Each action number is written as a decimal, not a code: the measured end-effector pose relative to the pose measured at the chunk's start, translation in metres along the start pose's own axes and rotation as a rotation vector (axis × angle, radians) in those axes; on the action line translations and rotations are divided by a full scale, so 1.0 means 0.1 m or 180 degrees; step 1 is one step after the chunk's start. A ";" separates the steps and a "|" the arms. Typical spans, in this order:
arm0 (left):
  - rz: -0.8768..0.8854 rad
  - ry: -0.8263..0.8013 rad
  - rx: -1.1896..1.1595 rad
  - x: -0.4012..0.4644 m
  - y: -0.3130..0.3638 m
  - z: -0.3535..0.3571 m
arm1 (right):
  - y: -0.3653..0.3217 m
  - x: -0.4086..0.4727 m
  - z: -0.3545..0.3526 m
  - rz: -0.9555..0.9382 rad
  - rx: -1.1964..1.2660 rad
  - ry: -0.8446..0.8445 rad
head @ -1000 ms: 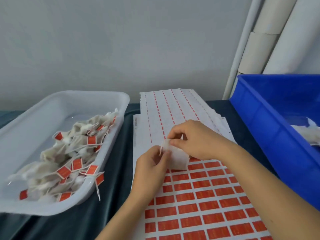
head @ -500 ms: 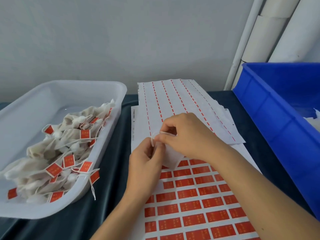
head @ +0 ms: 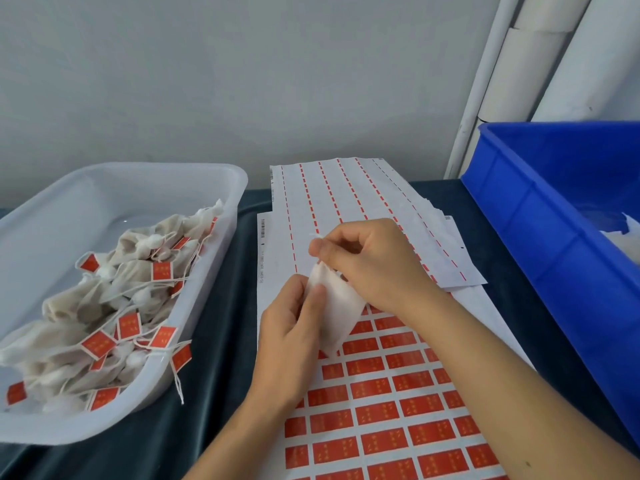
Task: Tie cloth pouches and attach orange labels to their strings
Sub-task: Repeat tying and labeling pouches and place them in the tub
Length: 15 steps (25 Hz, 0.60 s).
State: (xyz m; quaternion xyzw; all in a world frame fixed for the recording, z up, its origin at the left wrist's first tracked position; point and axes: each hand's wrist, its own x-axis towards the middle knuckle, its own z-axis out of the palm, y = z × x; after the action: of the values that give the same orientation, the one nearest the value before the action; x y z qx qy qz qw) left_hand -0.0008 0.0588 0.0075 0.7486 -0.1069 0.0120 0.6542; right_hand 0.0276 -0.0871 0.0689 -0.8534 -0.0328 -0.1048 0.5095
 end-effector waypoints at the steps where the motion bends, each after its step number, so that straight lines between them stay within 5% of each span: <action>1: -0.0022 -0.0035 -0.0022 -0.01 0.01 0.01 | 0.00 0.01 0.00 0.0087 0.0160 0.0081; 10: -0.0074 -0.0163 0.0135 -0.04 0.04 0.03 | -0.05 0.21 -0.11 0.0226 0.0640 0.1127; 15: -0.0035 -0.0384 0.0176 -0.01 0.03 -0.01 | -0.06 0.18 -0.04 0.0187 0.1022 0.0919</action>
State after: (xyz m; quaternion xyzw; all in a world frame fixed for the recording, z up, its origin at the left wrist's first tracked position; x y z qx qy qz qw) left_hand -0.0021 0.0590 0.0104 0.7664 -0.1416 -0.0337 0.6256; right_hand 0.0436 -0.0887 0.0802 -0.7380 0.0491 -0.2045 0.6412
